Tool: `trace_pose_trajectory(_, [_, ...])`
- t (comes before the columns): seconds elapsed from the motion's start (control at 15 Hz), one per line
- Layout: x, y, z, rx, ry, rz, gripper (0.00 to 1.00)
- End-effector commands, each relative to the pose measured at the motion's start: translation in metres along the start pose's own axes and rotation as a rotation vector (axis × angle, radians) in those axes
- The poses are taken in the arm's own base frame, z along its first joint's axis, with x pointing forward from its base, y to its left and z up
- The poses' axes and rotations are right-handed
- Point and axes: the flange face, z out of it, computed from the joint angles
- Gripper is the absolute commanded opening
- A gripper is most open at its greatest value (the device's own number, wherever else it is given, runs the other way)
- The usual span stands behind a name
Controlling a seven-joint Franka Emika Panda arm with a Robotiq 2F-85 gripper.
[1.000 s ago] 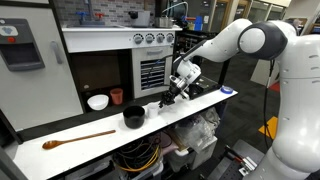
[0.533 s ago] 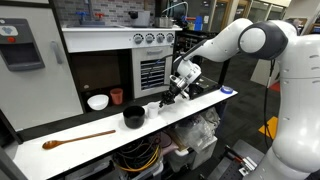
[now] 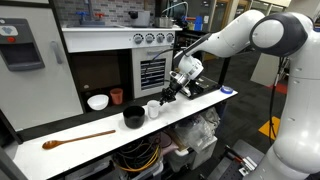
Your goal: Pour the contents of the white mug into the black bowl
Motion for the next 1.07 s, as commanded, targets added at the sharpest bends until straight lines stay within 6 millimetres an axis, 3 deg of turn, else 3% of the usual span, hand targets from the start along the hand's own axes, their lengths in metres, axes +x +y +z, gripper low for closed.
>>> trace_pose_trajectory(0.0, [0.020,-0.030,-0.006,-0.007,-0.040,0.003,0.02])
trace_pose_trajectory(0.33, [0.034,-0.053,-0.010,-0.027,-0.071,0.062,0.02])
trace_pose_trajectory(0.6, [0.041,-0.059,-0.029,-0.049,-0.091,0.121,0.02])
trace_pose_trajectory(0.73, [0.051,-0.059,-0.042,-0.056,-0.124,0.129,0.02])
trace_pose_trajectory(1.0, [0.090,-0.057,-0.066,-0.071,-0.223,0.095,0.02])
